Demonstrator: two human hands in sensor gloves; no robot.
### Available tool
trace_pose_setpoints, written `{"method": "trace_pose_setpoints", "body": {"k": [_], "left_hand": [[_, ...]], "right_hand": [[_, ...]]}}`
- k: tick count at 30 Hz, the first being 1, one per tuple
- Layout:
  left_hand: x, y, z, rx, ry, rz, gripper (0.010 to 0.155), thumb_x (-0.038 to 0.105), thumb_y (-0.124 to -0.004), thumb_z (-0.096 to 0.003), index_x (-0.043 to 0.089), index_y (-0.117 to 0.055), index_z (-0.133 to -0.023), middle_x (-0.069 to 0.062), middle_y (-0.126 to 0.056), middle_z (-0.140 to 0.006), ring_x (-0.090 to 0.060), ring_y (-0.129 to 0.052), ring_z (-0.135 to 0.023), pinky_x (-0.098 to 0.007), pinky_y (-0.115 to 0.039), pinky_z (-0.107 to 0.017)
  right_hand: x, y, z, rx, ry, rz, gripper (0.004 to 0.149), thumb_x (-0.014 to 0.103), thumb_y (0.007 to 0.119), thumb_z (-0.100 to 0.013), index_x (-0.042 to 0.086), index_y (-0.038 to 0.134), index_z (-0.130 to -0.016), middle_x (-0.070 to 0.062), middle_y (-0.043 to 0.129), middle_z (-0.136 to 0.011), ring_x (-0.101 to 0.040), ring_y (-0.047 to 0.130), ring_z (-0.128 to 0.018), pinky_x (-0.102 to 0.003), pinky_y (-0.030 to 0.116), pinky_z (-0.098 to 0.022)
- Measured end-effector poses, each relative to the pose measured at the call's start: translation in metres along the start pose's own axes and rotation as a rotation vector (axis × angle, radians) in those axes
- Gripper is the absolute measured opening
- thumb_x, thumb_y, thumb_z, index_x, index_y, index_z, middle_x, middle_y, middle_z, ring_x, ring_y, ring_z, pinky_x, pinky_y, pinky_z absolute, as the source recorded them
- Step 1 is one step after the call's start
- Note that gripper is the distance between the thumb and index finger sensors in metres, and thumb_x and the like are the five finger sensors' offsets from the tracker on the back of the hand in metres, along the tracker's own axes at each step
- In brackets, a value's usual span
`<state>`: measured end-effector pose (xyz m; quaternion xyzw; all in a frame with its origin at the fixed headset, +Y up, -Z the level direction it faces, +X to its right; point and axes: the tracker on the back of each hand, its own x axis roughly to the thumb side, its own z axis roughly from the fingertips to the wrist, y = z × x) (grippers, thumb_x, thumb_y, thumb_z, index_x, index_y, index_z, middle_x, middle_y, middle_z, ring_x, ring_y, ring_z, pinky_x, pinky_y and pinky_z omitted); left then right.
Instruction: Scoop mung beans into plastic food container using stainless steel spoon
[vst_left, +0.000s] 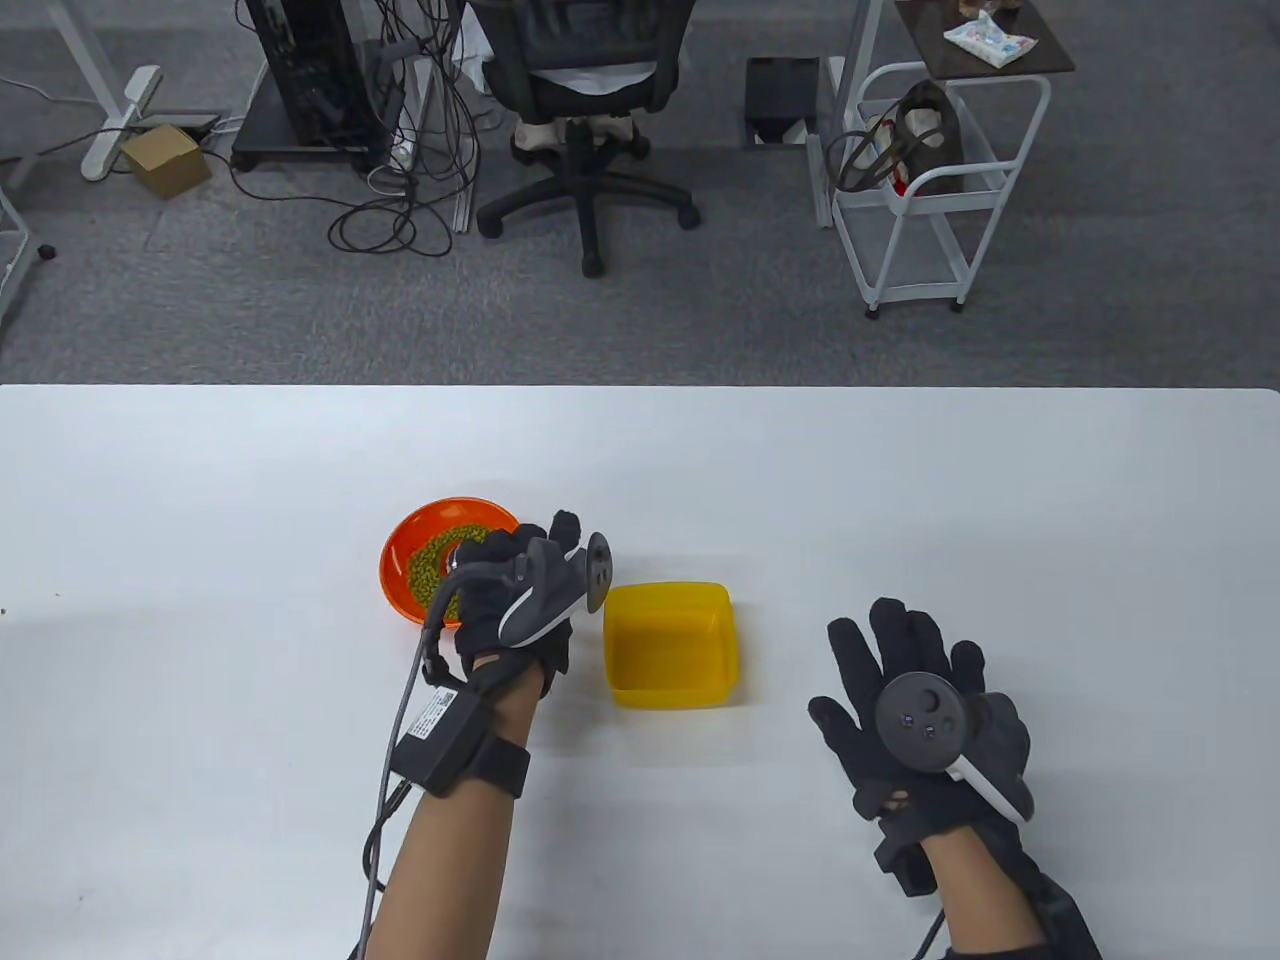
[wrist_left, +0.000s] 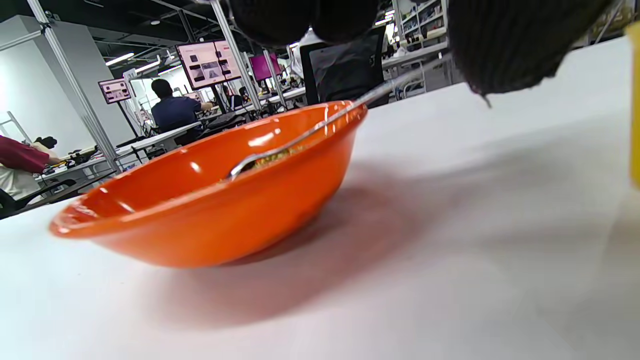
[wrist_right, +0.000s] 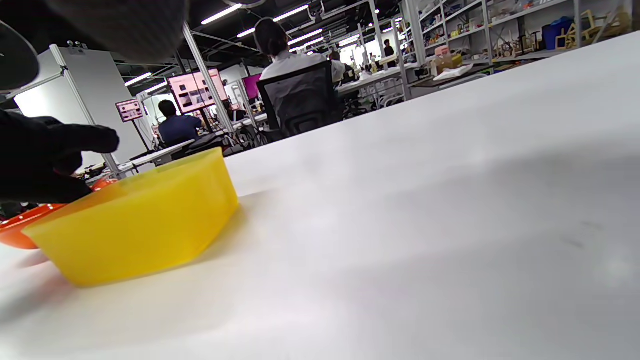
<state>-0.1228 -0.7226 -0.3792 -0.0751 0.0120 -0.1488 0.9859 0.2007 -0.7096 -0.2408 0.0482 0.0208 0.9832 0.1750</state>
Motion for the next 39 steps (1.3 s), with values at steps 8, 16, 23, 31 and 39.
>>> {"method": "trace_pose_setpoints", "body": {"k": [8, 16, 23, 31, 39], "left_hand": [[0.017, -0.003, -0.011, 0.054, 0.017, -0.072, 0.055, 0.053, -0.078, -0.0427, 0.052, -0.060, -0.095, 0.001, -0.070, -0.092, -0.027, -0.071, -0.079, -0.055, -0.050, -0.073], [0.006, 0.001, -0.003, 0.101, 0.000, -0.099, 0.046, 0.052, -0.073, -0.0441, 0.049, -0.067, -0.090, 0.002, -0.077, -0.087, -0.026, -0.077, -0.075, -0.055, -0.053, -0.071], [-0.043, 0.020, 0.025, 0.169, 0.091, 0.016, 0.045, 0.050, -0.074, -0.0454, 0.038, -0.068, -0.089, 0.001, -0.087, -0.075, -0.023, -0.088, -0.062, -0.052, -0.066, -0.062], [-0.124, -0.006, 0.067, 0.176, 0.249, 0.263, 0.044, 0.038, -0.075, -0.0468, 0.028, -0.072, -0.090, 0.004, -0.094, -0.071, -0.024, -0.094, -0.055, -0.051, -0.072, -0.055], [-0.151, -0.057, 0.078, 0.067, 0.264, 0.312, 0.055, 0.035, -0.074, -0.0466, 0.025, -0.062, -0.099, 0.001, -0.094, -0.071, -0.024, -0.094, -0.055, -0.053, -0.071, -0.055]], "right_hand": [[-0.001, 0.001, -0.001, 0.006, 0.002, 0.001, 0.074, 0.058, 0.067, -0.051, 0.036, 0.027, -0.109, 0.001, 0.000, -0.114, -0.033, 0.003, -0.106, -0.064, -0.003, -0.068], [-0.002, 0.002, -0.001, 0.005, 0.000, 0.003, 0.074, 0.058, 0.067, -0.051, 0.036, 0.027, -0.109, 0.001, 0.000, -0.114, -0.033, 0.002, -0.106, -0.064, -0.003, -0.068], [-0.001, 0.003, -0.002, 0.011, 0.000, 0.012, 0.074, 0.058, 0.067, -0.051, 0.036, 0.026, -0.109, 0.001, -0.001, -0.113, -0.033, 0.002, -0.106, -0.064, -0.004, -0.067], [0.002, 0.002, 0.001, -0.001, -0.016, 0.022, 0.074, 0.058, 0.067, -0.051, 0.035, 0.027, -0.109, 0.000, 0.000, -0.114, -0.034, 0.003, -0.106, -0.065, -0.002, -0.067], [0.002, 0.007, -0.001, 0.018, -0.015, 0.039, 0.074, 0.058, 0.067, -0.051, 0.035, 0.027, -0.109, 0.000, 0.000, -0.113, -0.034, 0.003, -0.106, -0.065, -0.002, -0.067]]}}
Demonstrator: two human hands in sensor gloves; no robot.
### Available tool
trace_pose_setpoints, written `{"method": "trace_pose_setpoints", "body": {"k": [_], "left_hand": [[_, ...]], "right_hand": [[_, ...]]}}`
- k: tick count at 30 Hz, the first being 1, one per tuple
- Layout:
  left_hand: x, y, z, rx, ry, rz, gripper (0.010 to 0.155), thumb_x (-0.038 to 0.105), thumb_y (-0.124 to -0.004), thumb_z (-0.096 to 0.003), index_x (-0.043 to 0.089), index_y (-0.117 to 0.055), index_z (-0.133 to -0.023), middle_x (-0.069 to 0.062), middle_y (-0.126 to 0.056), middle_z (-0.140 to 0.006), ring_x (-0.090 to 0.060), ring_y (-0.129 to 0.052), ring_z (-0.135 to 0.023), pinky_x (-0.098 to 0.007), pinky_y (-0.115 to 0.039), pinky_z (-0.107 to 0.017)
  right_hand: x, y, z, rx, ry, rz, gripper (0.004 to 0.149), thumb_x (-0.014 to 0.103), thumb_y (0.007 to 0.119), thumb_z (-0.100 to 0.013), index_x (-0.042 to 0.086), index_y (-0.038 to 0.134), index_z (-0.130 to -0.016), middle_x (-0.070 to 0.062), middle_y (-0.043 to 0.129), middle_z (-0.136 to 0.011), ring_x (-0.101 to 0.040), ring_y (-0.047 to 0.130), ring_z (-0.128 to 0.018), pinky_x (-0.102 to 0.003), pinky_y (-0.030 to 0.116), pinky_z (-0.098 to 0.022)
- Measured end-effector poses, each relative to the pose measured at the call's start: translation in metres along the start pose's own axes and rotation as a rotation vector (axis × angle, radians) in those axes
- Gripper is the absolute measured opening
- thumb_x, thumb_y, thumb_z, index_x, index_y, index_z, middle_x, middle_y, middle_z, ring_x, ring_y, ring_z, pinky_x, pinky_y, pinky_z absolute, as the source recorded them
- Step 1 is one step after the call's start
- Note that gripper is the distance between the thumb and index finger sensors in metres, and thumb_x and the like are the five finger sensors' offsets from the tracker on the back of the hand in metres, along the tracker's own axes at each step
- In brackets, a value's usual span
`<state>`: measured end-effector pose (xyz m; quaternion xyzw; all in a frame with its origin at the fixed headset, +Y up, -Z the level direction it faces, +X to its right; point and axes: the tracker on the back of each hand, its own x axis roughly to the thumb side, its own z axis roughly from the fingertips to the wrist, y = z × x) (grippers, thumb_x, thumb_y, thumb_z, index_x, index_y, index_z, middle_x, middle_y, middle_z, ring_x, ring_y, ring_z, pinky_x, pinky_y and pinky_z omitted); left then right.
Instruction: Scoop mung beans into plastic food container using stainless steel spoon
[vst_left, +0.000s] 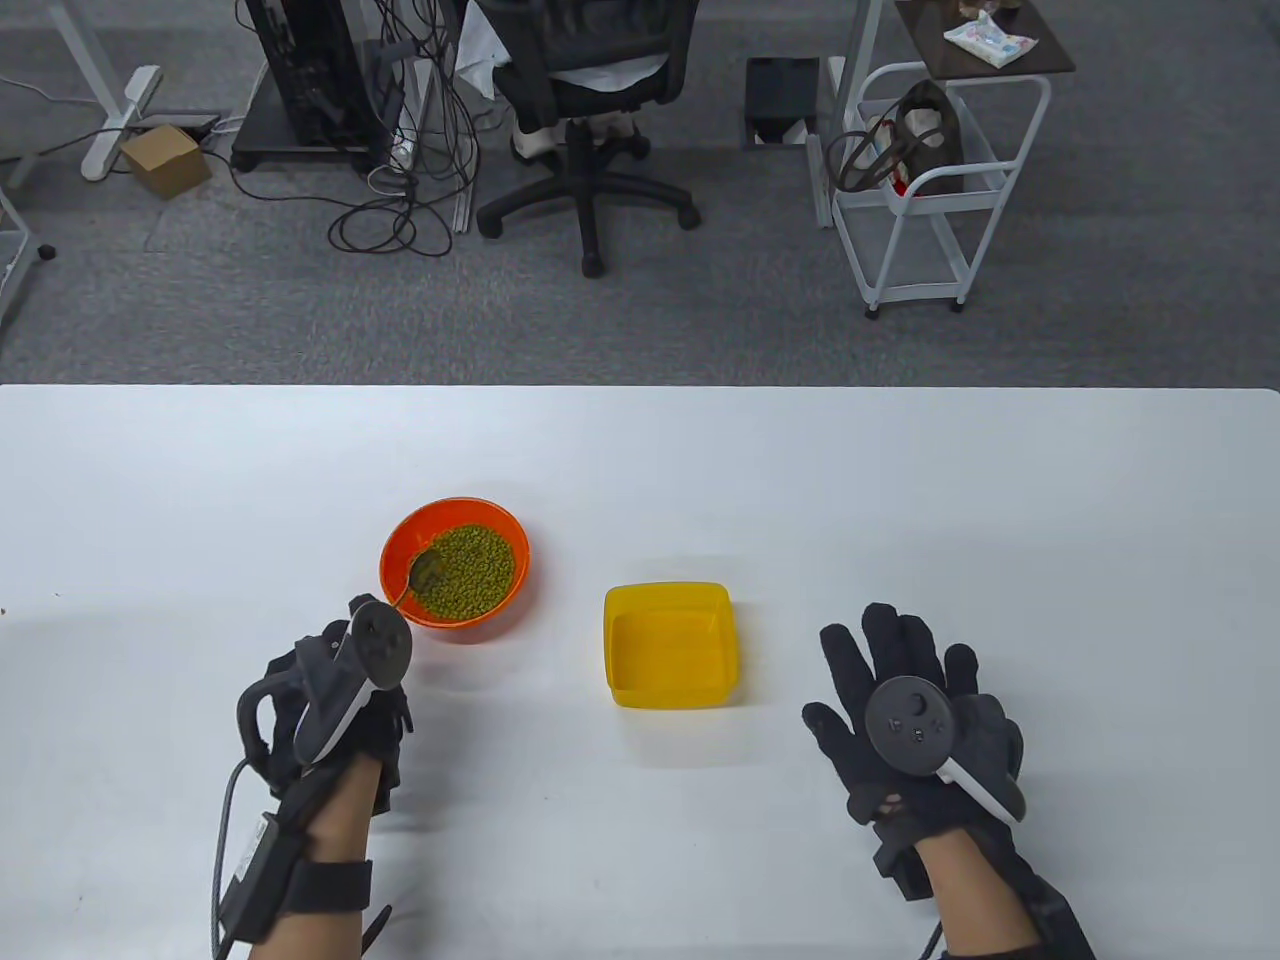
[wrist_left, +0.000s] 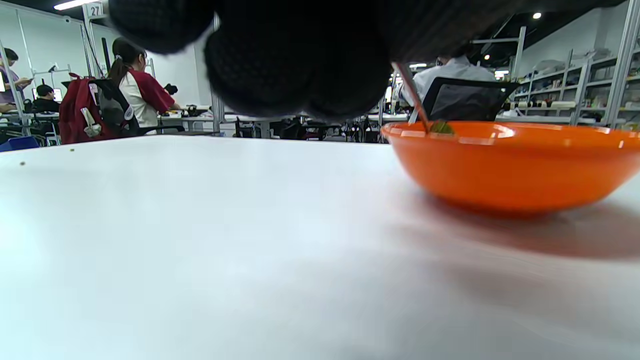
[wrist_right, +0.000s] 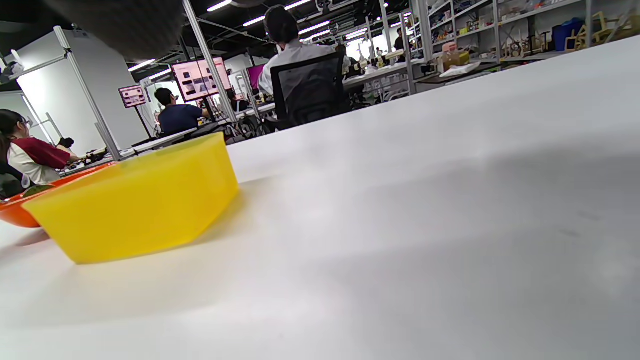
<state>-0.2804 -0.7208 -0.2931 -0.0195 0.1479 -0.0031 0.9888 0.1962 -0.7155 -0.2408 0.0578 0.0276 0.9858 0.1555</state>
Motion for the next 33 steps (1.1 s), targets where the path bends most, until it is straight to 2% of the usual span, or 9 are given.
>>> {"method": "trace_pose_setpoints", "body": {"k": [6, 9, 12, 15, 19, 23, 30, 32, 33], "left_hand": [[0.005, -0.012, -0.001, -0.010, 0.002, -0.060, 0.052, 0.036, -0.073, -0.0460, 0.024, -0.067, -0.096, 0.001, -0.094, -0.071, -0.023, -0.095, -0.054, -0.051, -0.073, -0.054], [0.008, -0.008, 0.001, 0.067, 0.020, -0.080, 0.046, 0.035, -0.074, -0.0439, 0.022, -0.075, -0.088, 0.003, -0.097, -0.066, -0.018, -0.099, -0.044, -0.047, -0.079, -0.045], [0.007, -0.003, 0.002, 0.122, 0.037, -0.035, 0.047, 0.035, -0.072, -0.0437, 0.018, -0.074, -0.088, 0.004, -0.098, -0.064, -0.014, -0.102, -0.035, -0.043, -0.084, -0.039], [0.006, -0.002, 0.002, 0.162, 0.034, -0.039, 0.048, 0.035, -0.072, -0.0440, 0.018, -0.073, -0.089, 0.005, -0.099, -0.063, -0.013, -0.102, -0.029, -0.041, -0.085, -0.036], [0.008, -0.004, 0.003, 0.223, 0.007, -0.084, 0.055, 0.034, -0.072, -0.0446, 0.024, -0.063, -0.098, 0.005, -0.101, -0.062, -0.013, -0.103, -0.027, -0.040, -0.086, -0.036], [0.010, -0.005, 0.003, 0.220, -0.002, -0.103, 0.054, 0.034, -0.073, -0.0446, 0.032, -0.065, -0.098, 0.005, -0.102, -0.063, -0.014, -0.104, -0.029, -0.041, -0.085, -0.038], [0.018, -0.011, 0.002, 0.188, -0.022, -0.108, 0.049, 0.037, -0.070, -0.0454, 0.033, -0.072, -0.094, 0.006, -0.101, -0.059, -0.014, -0.102, -0.029, -0.042, -0.085, -0.038], [0.019, -0.010, 0.002, 0.171, -0.030, -0.066, 0.048, 0.039, -0.069, -0.0456, 0.032, -0.073, -0.093, 0.009, -0.101, -0.054, -0.012, -0.101, -0.026, -0.040, -0.086, -0.038], [0.018, -0.010, 0.002, 0.145, -0.029, 0.022, 0.048, 0.039, -0.069, -0.0457, 0.032, -0.073, -0.092, 0.010, -0.100, -0.053, -0.012, -0.101, -0.025, -0.040, -0.086, -0.037]], "right_hand": [[-0.001, 0.001, 0.000, 0.009, 0.013, -0.001, 0.074, 0.058, 0.067, -0.051, 0.035, 0.028, -0.109, 0.000, 0.000, -0.113, -0.034, 0.003, -0.106, -0.065, -0.003, -0.067], [-0.002, 0.003, -0.001, 0.014, 0.017, -0.002, 0.074, 0.058, 0.067, -0.051, 0.035, 0.028, -0.109, 0.000, 0.000, -0.113, -0.034, 0.003, -0.106, -0.065, -0.003, -0.067], [-0.002, 0.005, -0.002, 0.025, 0.019, 0.002, 0.074, 0.058, 0.067, -0.051, 0.035, 0.028, -0.109, 0.000, 0.000, -0.113, -0.034, 0.003, -0.106, -0.065, -0.003, -0.067], [-0.001, 0.004, -0.002, 0.020, 0.020, 0.010, 0.074, 0.058, 0.067, -0.051, 0.035, 0.027, -0.109, 0.000, 0.000, -0.113, -0.034, 0.003, -0.106, -0.065, -0.003, -0.067], [-0.002, 0.005, -0.002, 0.011, 0.019, 0.012, 0.074, 0.058, 0.067, -0.051, 0.035, 0.027, -0.109, 0.000, -0.001, -0.113, -0.034, 0.003, -0.106, -0.065, -0.003, -0.067], [-0.002, 0.005, -0.002, 0.009, 0.022, 0.010, 0.074, 0.058, 0.067, -0.051, 0.035, 0.027, -0.109, 0.000, -0.001, -0.113, -0.034, 0.002, -0.106, -0.065, -0.003, -0.067], [-0.001, 0.006, -0.003, 0.016, 0.014, 0.019, 0.074, 0.059, 0.066, -0.051, 0.035, 0.027, -0.109, 0.000, -0.001, -0.113, -0.034, 0.003, -0.106, -0.065, -0.003, -0.066], [0.000, 0.006, -0.003, 0.016, 0.012, 0.019, 0.074, 0.059, 0.066, -0.051, 0.035, 0.027, -0.109, 0.000, -0.001, -0.113, -0.034, 0.003, -0.106, -0.065, -0.003, -0.066], [0.000, 0.007, -0.003, 0.018, 0.010, 0.020, 0.074, 0.059, 0.066, -0.051, 0.035, 0.027, -0.109, 0.000, -0.001, -0.113, -0.034, 0.003, -0.106, -0.065, -0.003, -0.066]]}}
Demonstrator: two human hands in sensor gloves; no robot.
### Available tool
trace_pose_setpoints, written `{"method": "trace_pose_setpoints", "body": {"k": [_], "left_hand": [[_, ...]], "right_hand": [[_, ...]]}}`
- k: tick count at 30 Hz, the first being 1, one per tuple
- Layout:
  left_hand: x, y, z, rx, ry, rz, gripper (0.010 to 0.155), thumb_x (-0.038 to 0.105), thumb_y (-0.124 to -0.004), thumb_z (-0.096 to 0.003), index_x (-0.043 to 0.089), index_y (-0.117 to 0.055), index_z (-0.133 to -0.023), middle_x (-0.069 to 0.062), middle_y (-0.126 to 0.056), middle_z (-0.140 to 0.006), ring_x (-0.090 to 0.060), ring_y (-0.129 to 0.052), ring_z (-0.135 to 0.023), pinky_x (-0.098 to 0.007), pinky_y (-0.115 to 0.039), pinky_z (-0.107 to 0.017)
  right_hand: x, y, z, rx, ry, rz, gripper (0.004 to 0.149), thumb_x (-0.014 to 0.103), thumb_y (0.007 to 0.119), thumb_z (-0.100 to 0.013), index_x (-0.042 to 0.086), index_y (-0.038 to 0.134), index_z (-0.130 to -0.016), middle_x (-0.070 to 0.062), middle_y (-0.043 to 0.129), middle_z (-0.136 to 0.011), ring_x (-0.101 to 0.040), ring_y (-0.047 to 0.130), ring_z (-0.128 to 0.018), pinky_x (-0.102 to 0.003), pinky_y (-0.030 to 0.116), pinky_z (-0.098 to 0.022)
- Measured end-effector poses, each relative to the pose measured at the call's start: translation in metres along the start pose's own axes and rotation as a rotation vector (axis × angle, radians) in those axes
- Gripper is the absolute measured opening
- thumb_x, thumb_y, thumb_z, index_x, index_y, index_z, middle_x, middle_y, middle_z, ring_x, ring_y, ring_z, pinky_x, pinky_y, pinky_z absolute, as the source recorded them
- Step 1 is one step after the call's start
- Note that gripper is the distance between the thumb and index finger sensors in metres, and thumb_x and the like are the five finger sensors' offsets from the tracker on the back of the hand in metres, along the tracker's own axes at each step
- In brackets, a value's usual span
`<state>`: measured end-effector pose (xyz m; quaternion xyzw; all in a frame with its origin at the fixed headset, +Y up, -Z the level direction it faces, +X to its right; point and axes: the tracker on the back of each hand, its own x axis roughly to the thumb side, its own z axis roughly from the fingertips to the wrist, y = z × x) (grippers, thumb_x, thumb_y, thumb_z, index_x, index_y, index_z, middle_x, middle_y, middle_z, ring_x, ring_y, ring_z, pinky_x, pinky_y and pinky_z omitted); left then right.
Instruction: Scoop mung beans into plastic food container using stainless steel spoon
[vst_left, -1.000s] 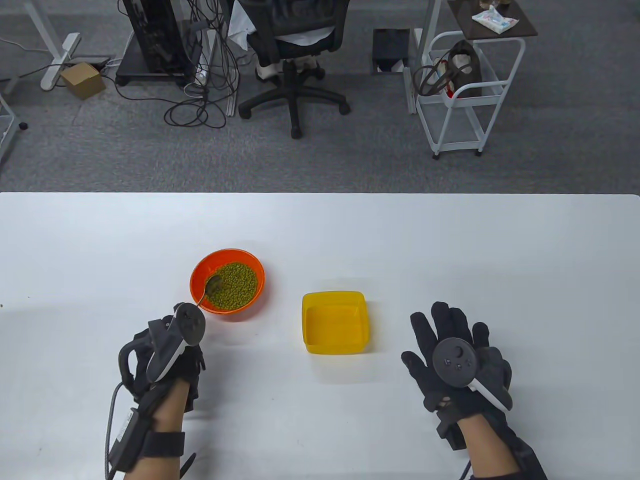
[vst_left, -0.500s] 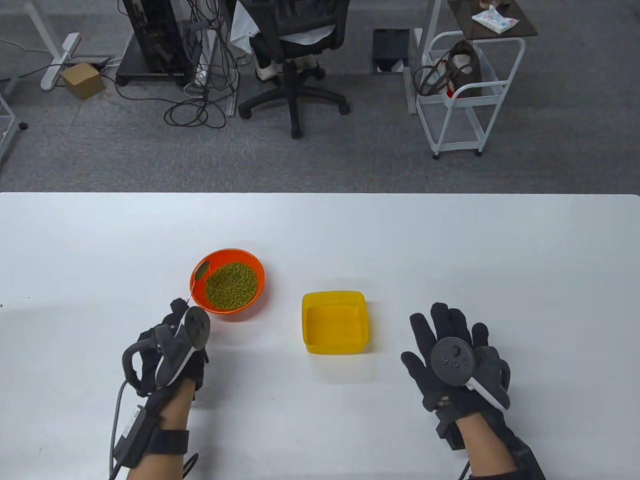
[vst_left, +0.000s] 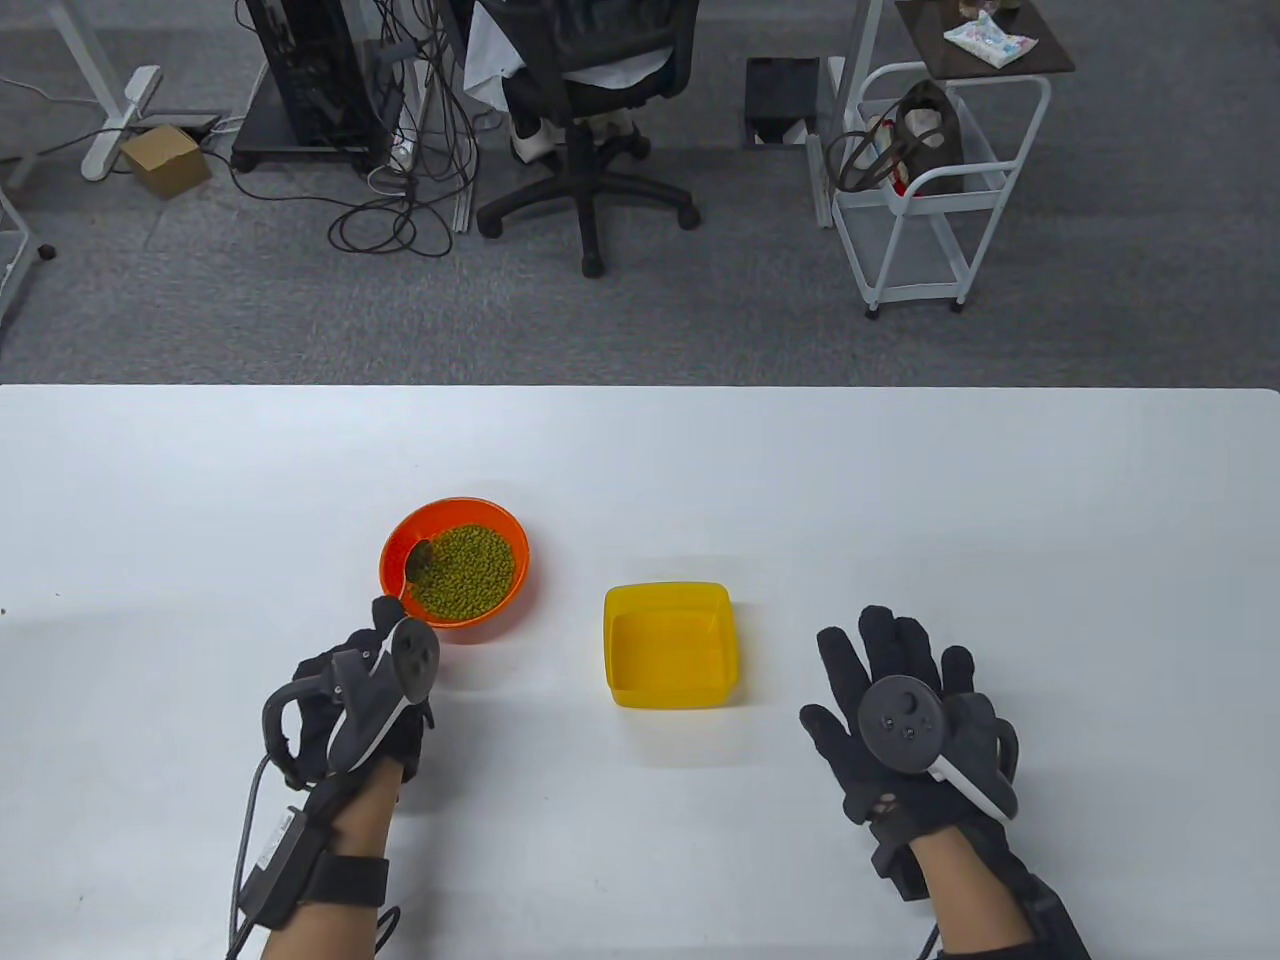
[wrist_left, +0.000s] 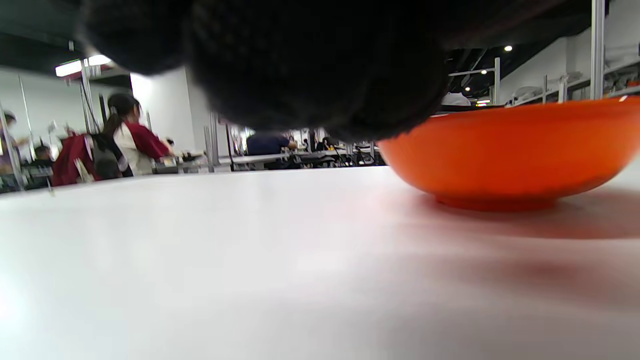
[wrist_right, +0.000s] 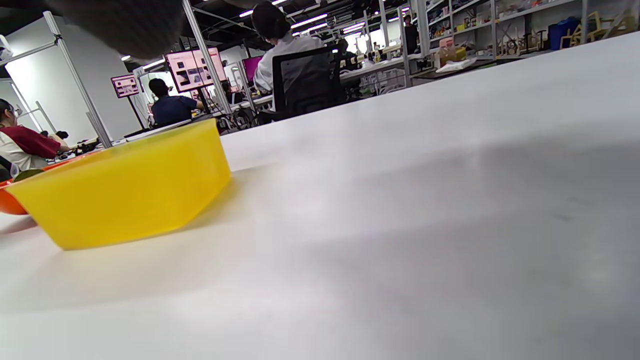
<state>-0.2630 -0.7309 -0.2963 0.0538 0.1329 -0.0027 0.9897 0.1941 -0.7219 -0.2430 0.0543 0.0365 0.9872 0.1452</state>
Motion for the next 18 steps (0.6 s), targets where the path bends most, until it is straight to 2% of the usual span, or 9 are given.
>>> {"method": "trace_pose_setpoints", "body": {"k": [5, 8, 12, 15, 18], "left_hand": [[-0.009, -0.009, -0.005, -0.170, 0.047, 0.426, 0.047, 0.039, -0.068, -0.0465, 0.029, -0.073, -0.092, 0.009, -0.099, -0.053, -0.013, -0.100, -0.025, -0.041, -0.085, -0.038], [-0.013, -0.016, -0.007, -0.246, 0.076, 0.564, 0.048, 0.039, -0.067, -0.0470, 0.028, -0.071, -0.093, 0.009, -0.098, -0.055, -0.013, -0.100, -0.027, -0.041, -0.085, -0.039], [-0.023, -0.024, -0.008, -0.320, 0.143, 0.801, 0.049, 0.037, -0.068, -0.0475, 0.024, -0.069, -0.095, 0.005, -0.099, -0.062, -0.016, -0.103, -0.034, -0.043, -0.084, -0.041], [-0.033, -0.032, -0.007, -0.377, 0.219, 1.041, 0.050, 0.034, -0.070, -0.0472, 0.020, -0.069, -0.096, 0.000, -0.101, -0.069, -0.018, -0.106, -0.042, -0.045, -0.084, -0.043], [-0.043, -0.036, -0.006, -0.396, 0.272, 1.158, 0.050, 0.033, -0.070, -0.0475, 0.019, -0.069, -0.096, -0.002, -0.100, -0.069, -0.019, -0.106, -0.043, -0.046, -0.084, -0.043]], "right_hand": [[0.000, 0.001, 0.000, 0.014, 0.002, -0.014, 0.074, 0.059, 0.066, -0.051, 0.035, 0.028, -0.110, 0.000, -0.001, -0.113, -0.034, 0.003, -0.106, -0.065, -0.003, -0.066], [0.000, 0.002, 0.000, 0.019, 0.006, -0.016, 0.074, 0.059, 0.066, -0.051, 0.035, 0.028, -0.109, 0.000, -0.001, -0.113, -0.034, 0.003, -0.106, -0.065, -0.003, -0.066], [0.000, 0.001, 0.000, 0.020, 0.008, -0.016, 0.074, 0.059, 0.066, -0.051, 0.035, 0.028, -0.109, 0.000, -0.001, -0.113, -0.034, 0.003, -0.106, -0.065, -0.003, -0.066], [-0.001, 0.002, -0.001, 0.019, 0.011, -0.022, 0.073, 0.058, 0.066, -0.051, 0.034, 0.029, -0.110, 0.000, -0.001, -0.113, -0.034, 0.003, -0.106, -0.065, -0.003, -0.066], [-0.001, 0.002, -0.001, 0.022, 0.012, -0.024, 0.073, 0.058, 0.066, -0.051, 0.034, 0.029, -0.110, 0.000, -0.001, -0.113, -0.034, 0.003, -0.106, -0.065, -0.003, -0.066]]}}
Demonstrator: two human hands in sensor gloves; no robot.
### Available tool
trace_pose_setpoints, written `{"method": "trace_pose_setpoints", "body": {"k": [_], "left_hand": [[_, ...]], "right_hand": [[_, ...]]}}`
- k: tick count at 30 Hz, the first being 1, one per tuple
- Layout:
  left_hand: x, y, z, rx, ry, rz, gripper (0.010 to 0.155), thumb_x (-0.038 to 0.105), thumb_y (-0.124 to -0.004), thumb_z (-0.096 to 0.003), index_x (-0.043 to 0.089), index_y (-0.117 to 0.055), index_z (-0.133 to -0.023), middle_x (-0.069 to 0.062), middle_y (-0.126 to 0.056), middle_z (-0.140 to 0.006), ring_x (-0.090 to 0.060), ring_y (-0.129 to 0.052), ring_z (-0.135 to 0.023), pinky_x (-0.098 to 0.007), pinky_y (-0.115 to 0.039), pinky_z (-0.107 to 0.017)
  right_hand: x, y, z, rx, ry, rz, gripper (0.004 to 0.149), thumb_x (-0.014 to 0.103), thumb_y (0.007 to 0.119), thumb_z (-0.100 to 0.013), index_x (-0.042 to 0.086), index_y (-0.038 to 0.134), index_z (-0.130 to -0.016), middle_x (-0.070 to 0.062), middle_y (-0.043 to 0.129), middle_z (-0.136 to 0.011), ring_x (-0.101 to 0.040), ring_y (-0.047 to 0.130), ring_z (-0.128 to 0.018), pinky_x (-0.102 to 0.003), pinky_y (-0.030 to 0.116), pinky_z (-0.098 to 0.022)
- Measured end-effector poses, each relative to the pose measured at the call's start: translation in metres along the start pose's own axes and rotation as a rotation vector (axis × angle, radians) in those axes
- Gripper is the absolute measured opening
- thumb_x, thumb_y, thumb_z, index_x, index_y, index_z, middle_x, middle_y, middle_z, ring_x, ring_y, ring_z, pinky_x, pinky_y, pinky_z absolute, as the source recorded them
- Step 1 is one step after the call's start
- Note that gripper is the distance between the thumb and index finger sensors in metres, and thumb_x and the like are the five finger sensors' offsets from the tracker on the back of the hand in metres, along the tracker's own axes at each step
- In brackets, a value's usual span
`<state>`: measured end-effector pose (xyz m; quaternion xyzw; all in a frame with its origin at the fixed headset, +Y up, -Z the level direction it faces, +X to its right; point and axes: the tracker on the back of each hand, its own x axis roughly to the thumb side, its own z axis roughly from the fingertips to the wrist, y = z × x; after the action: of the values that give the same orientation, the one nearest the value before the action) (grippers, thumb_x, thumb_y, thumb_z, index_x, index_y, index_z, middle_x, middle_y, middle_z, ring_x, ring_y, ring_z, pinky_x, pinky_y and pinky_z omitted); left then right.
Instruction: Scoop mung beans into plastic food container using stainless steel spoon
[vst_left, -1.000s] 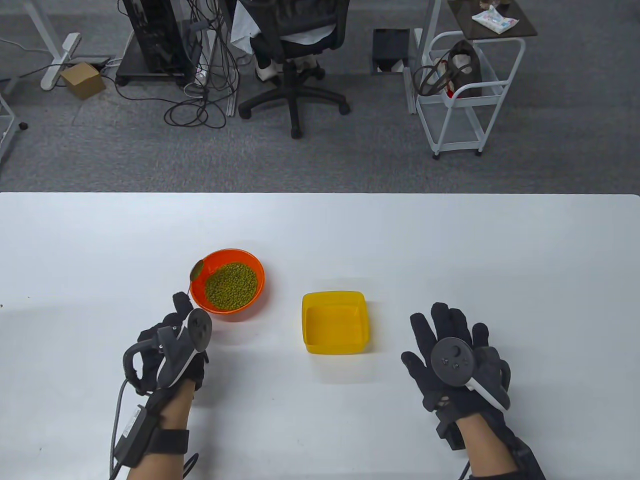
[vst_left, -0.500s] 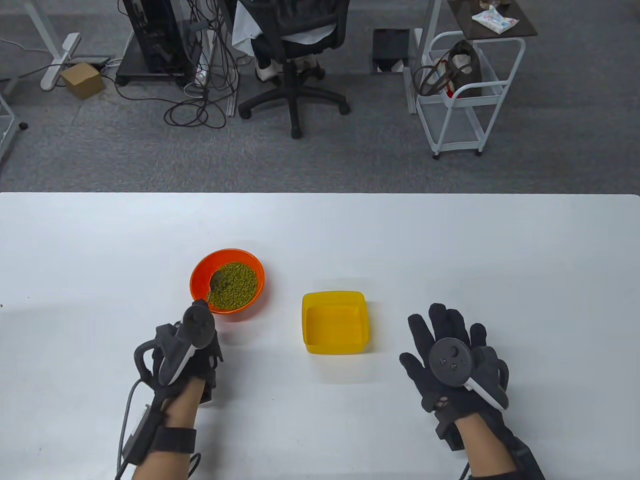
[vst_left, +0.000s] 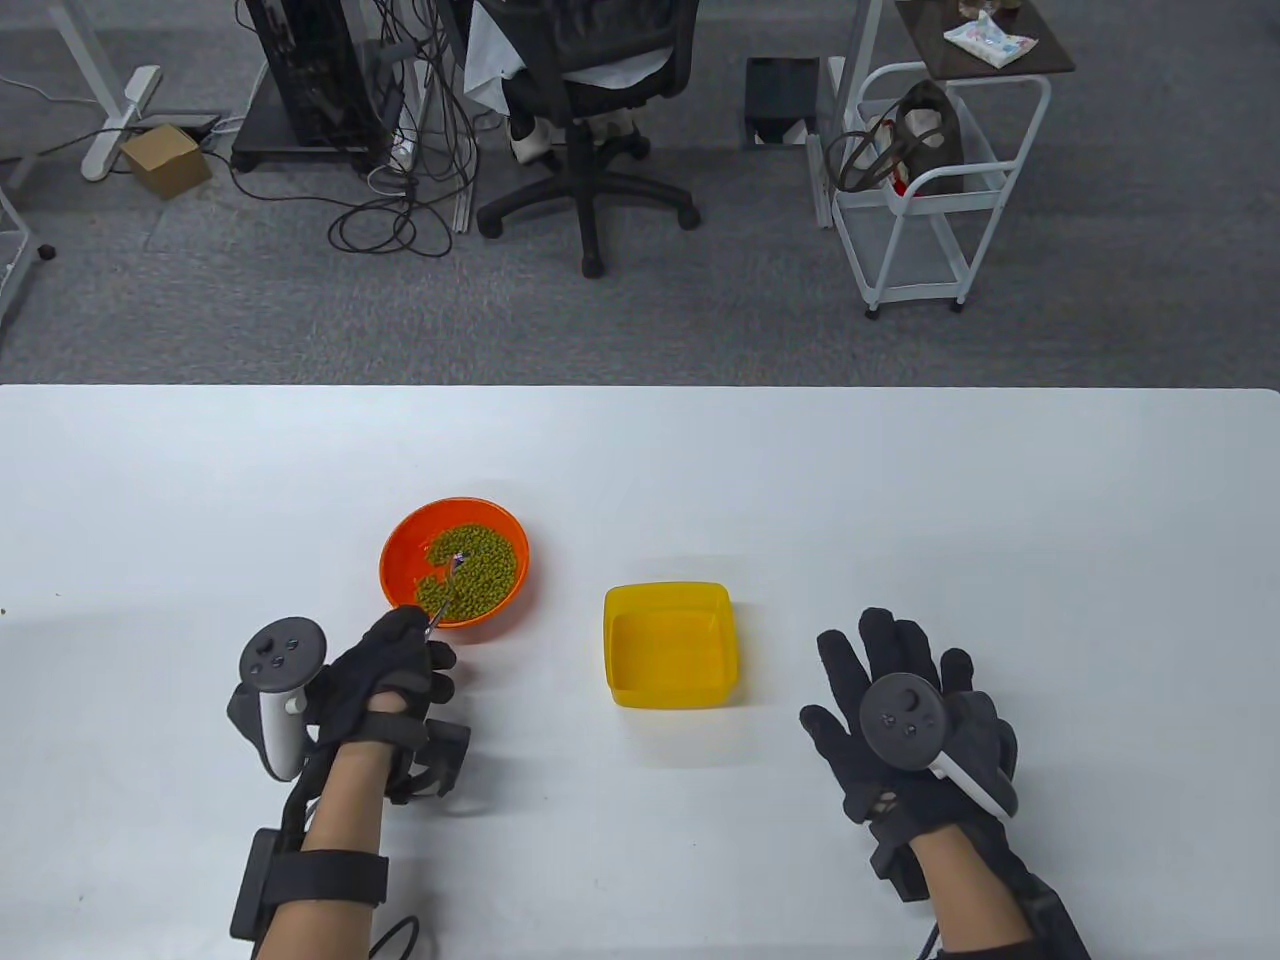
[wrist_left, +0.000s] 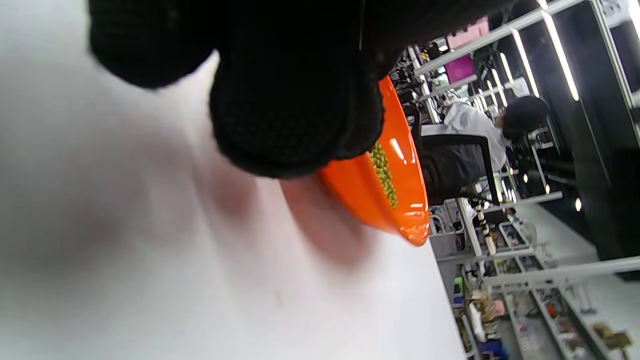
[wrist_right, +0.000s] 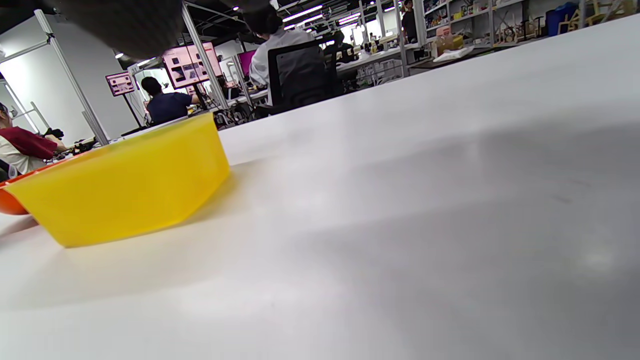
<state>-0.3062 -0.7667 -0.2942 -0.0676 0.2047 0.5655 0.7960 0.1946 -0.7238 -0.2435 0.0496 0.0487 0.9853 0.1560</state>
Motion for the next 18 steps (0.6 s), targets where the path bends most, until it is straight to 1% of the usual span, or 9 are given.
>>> {"method": "trace_pose_setpoints", "body": {"k": [2, 5, 10, 12, 15, 18], "left_hand": [[-0.003, 0.008, 0.001, 0.021, 0.001, 0.050, 0.050, 0.033, -0.070, -0.0474, 0.019, -0.068, -0.096, -0.002, -0.099, -0.070, -0.019, -0.105, -0.044, -0.046, -0.084, -0.044], [-0.007, 0.016, 0.002, 0.022, 0.000, 0.132, 0.050, 0.033, -0.070, -0.0477, 0.018, -0.067, -0.096, -0.002, -0.098, -0.071, -0.019, -0.105, -0.045, -0.046, -0.083, -0.044], [-0.020, 0.012, 0.004, -0.061, 0.044, 0.372, 0.051, 0.032, -0.070, -0.0483, 0.016, -0.065, -0.097, -0.003, -0.097, -0.071, -0.017, -0.104, -0.046, -0.047, -0.083, -0.044], [-0.021, 0.011, 0.004, -0.083, 0.054, 0.401, 0.052, 0.032, -0.070, -0.0487, 0.016, -0.065, -0.097, -0.003, -0.097, -0.071, -0.017, -0.104, -0.047, -0.047, -0.083, -0.045], [-0.022, 0.011, 0.003, -0.079, 0.048, 0.378, 0.052, 0.033, -0.070, -0.0491, 0.016, -0.064, -0.098, -0.002, -0.096, -0.072, -0.016, -0.103, -0.047, -0.046, -0.083, -0.045], [-0.024, 0.012, 0.002, -0.087, 0.058, 0.404, 0.052, 0.033, -0.069, -0.0492, 0.017, -0.063, -0.098, -0.002, -0.095, -0.073, -0.016, -0.102, -0.048, -0.046, -0.082, -0.046]], "right_hand": [[0.000, 0.000, 0.000, 0.001, 0.000, 0.006, 0.073, 0.058, 0.067, -0.051, 0.034, 0.030, -0.110, 0.000, -0.001, -0.113, -0.034, 0.003, -0.106, -0.065, -0.003, -0.066], [0.001, 0.000, 0.000, -0.001, 0.001, 0.024, 0.072, 0.058, 0.067, -0.051, 0.033, 0.033, -0.110, 0.000, -0.001, -0.113, -0.034, 0.003, -0.106, -0.065, -0.003, -0.066], [0.001, 0.000, -0.001, -0.003, 0.002, 0.027, 0.072, 0.058, 0.067, -0.051, 0.033, 0.033, -0.110, 0.000, -0.001, -0.113, -0.034, 0.003, -0.106, -0.065, -0.003, -0.066], [0.001, 0.000, -0.001, 0.000, 0.004, 0.027, 0.072, 0.058, 0.067, -0.051, 0.033, 0.033, -0.110, 0.000, -0.001, -0.113, -0.034, 0.003, -0.106, -0.065, -0.003, -0.066], [0.000, 0.000, 0.000, -0.001, 0.006, 0.029, 0.071, 0.058, 0.067, -0.051, 0.033, 0.035, -0.110, 0.000, -0.001, -0.113, -0.034, 0.003, -0.106, -0.065, -0.003, -0.066], [0.000, 0.000, -0.001, -0.002, 0.007, 0.027, 0.071, 0.058, 0.067, -0.051, 0.033, 0.035, -0.110, 0.000, -0.001, -0.113, -0.034, 0.003, -0.106, -0.065, -0.003, -0.066]]}}
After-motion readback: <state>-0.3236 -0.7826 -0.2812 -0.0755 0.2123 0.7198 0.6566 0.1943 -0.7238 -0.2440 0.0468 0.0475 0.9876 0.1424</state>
